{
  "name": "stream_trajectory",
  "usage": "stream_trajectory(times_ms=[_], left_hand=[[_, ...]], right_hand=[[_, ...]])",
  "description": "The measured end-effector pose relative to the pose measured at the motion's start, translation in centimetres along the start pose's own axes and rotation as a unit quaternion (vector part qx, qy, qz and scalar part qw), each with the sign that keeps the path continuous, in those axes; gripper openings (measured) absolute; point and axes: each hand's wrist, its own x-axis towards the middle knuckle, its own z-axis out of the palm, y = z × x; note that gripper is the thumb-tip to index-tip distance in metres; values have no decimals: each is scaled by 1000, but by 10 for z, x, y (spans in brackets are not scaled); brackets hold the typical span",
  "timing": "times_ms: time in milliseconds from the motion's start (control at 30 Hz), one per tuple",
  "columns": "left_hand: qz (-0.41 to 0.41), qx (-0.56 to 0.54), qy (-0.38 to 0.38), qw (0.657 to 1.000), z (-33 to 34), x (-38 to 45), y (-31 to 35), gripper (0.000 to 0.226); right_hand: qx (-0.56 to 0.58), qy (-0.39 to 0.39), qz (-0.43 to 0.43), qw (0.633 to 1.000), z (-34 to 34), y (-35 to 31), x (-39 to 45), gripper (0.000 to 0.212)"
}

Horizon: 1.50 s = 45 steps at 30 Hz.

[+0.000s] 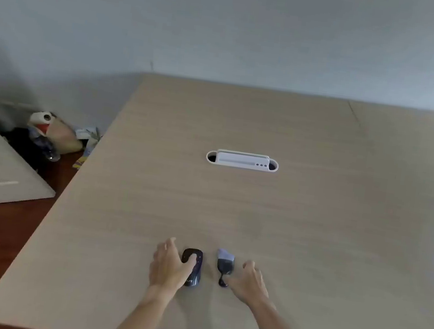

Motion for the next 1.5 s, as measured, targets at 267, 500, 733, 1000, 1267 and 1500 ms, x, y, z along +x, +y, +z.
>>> stream_trajectory(times_ms=[267, 500, 733, 1000, 1267, 1500], left_hand=[[-40, -8, -28, 999, 31, -18, -2, 79], [-24, 6, -11, 1000, 40, -14, -9, 70], [-10, 13, -2, 1000, 41, -13, -13, 66], [-12, 11, -8, 1000, 37, -9, -12, 66], [-11, 38, -10, 999, 35, -11, -10, 65], [-21, 33, -15, 999, 32, -13, -10, 69]], right_hand=[[39, 49, 30, 998, 38, -7, -4, 61], [103, 87, 6, 991, 37, -6, -14, 19], [182, 86, -60, 978, 27, -4, -1, 7], [240, 58, -129, 961, 28, -23, -9, 9], [253, 28, -114, 960, 27, -20, -13, 7], [205, 111, -83, 969, 19, -17, -11, 16]])
